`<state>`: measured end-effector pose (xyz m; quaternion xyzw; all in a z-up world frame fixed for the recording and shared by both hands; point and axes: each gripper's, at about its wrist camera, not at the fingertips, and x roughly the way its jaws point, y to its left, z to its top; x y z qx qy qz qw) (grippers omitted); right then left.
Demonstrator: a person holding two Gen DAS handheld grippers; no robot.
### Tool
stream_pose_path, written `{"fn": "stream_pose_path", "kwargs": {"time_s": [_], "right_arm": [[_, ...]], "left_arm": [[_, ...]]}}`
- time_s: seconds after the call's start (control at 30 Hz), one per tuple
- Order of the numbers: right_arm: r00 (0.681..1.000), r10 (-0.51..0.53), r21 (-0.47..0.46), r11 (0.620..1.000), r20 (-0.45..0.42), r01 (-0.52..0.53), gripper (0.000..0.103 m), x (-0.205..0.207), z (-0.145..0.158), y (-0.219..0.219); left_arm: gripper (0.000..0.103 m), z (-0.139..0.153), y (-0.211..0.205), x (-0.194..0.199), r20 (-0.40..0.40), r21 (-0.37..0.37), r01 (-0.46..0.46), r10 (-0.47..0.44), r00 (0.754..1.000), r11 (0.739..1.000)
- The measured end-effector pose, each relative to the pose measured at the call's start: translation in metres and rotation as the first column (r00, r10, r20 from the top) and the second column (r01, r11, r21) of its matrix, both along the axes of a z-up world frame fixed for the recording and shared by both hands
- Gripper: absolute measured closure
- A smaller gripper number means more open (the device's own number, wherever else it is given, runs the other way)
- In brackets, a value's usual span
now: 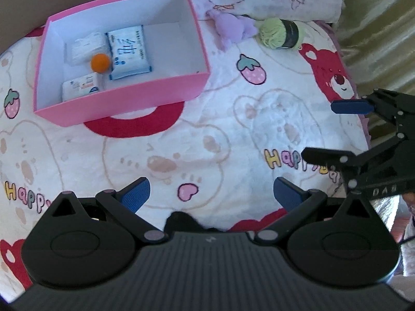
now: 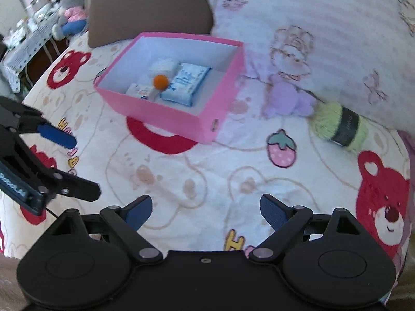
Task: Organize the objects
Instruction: 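Move the left tool back toward the green yarn ball, then lower the open left gripper around the green yarn ball and close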
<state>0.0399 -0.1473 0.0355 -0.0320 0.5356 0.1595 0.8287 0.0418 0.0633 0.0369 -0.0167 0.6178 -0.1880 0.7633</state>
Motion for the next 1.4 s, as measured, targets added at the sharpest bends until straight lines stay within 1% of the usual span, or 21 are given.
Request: {"fn": "stream_pose_path", "kwargs": {"time_s": [0.07, 0.13, 0.17, 0.27, 0.37, 0.47, 0.57, 0.63, 0.73, 0.83, 0.93, 1.03, 1.1, 1.17, 1.27, 1.37, 1.4], "right_arm": [[1.000, -0.025, 0.033, 0.999, -0.004, 0.025, 0.010, 0.002, -0.003, -0.016], [1.000, -0.026, 0.085, 0.996, 0.000, 0.026, 0.010, 0.002, -0.008, -0.032], [1.000, -0.025, 0.119, 0.993, 0.004, 0.024, 0.010, 0.004, -0.012, -0.042], [0.998, -0.060, 0.177, 0.983, 0.022, 0.055, 0.010, 0.007, -0.025, -0.065], [0.994, -0.095, 0.206, 0.975, 0.054, 0.082, 0.010, 0.010, -0.032, -0.084], [0.987, -0.119, 0.188, 0.977, 0.112, 0.096, 0.010, 0.013, -0.037, -0.100], [0.974, -0.133, 0.153, 0.983, 0.186, 0.105, 0.010, 0.016, -0.044, -0.113], [0.962, -0.142, 0.154, 0.982, 0.233, 0.108, 0.010, 0.017, -0.050, -0.121], [0.941, -0.177, 0.160, 0.978, 0.287, 0.135, 0.010, 0.018, -0.058, -0.132], [0.919, -0.169, 0.135, 0.982, 0.355, 0.129, 0.010, 0.018, -0.062, -0.135], [0.897, -0.112, 0.074, 0.993, 0.427, 0.088, 0.010, 0.018, -0.061, -0.133], [0.891, -0.048, 0.024, 0.999, 0.452, 0.041, 0.010, 0.022, -0.062, -0.131], [0.888, 0.006, -0.035, 0.999, 0.460, 0.012, 0.010, 0.027, -0.064, -0.129], [0.890, 0.045, -0.081, 0.997, 0.454, -0.008, 0.010, 0.033, -0.065, -0.128], [0.879, 0.051, -0.088, 0.996, 0.474, -0.010, 0.010, 0.042, -0.067, -0.133], [0.877, 0.015, -0.053, 0.999, 0.480, 0.012, 0.010, 0.056, -0.072, -0.142], [0.882, 0.004, -0.065, 0.997, 0.471, 0.030, 0.010, 0.062, -0.075, -0.142]], "left_arm": [[0.000, -0.002, -0.008, 0.003, -0.008, -0.005, 0.014, -0.014, 1.000, 1.000], [0.000, -0.004, -0.017, 0.008, -0.019, -0.028, 0.024, -0.025, 1.000, 0.999], [0.000, -0.007, -0.020, 0.011, -0.029, -0.040, 0.021, -0.022, 0.999, 0.999], [0.001, -0.014, -0.033, 0.022, -0.063, -0.064, 0.007, -0.011, 0.998, 0.998], [0.002, -0.018, -0.048, 0.032, -0.065, -0.045, 0.015, -0.018, 0.998, 0.999], [0.002, -0.019, -0.061, 0.042, -0.048, -0.039, 0.017, -0.018, 0.999, 0.999], [0.001, -0.019, -0.066, 0.055, -0.038, -0.102, -0.005, 0.001, 0.999, 0.995], [0.001, -0.019, -0.071, 0.065, -0.021, -0.143, -0.014, 0.011, 1.000, 0.990], [0.001, -0.016, -0.080, 0.076, 0.021, -0.182, -0.017, 0.021, 1.000, 0.983], [0.001, -0.013, -0.090, 0.084, 0.073, -0.210, -0.010, 0.025, 0.997, 0.978], [0.001, -0.012, -0.098, 0.089, 0.103, -0.212, -0.008, 0.031, 0.994, 0.977], [0.001, -0.011, -0.108, 0.093, 0.165, -0.213, 0.002, 0.034, 0.986, 0.977], [0.001, -0.011, -0.118, 0.098, 0.222, -0.214, 0.007, 0.041, 0.974, 0.977], [0.001, -0.012, -0.126, 0.105, 0.244, -0.227, 0.015, 0.042, 0.969, 0.974], [0.001, -0.015, -0.133, 0.118, 0.242, -0.273, 0.018, 0.051, 0.969, 0.962], [0.001, -0.022, -0.141, 0.131, 0.257, -0.264, 0.023, 0.048, 0.965, 0.964], [0.001, -0.025, -0.144, 0.136, 0.266, -0.254, 0.024, 0.046, 0.963, 0.967]]}}
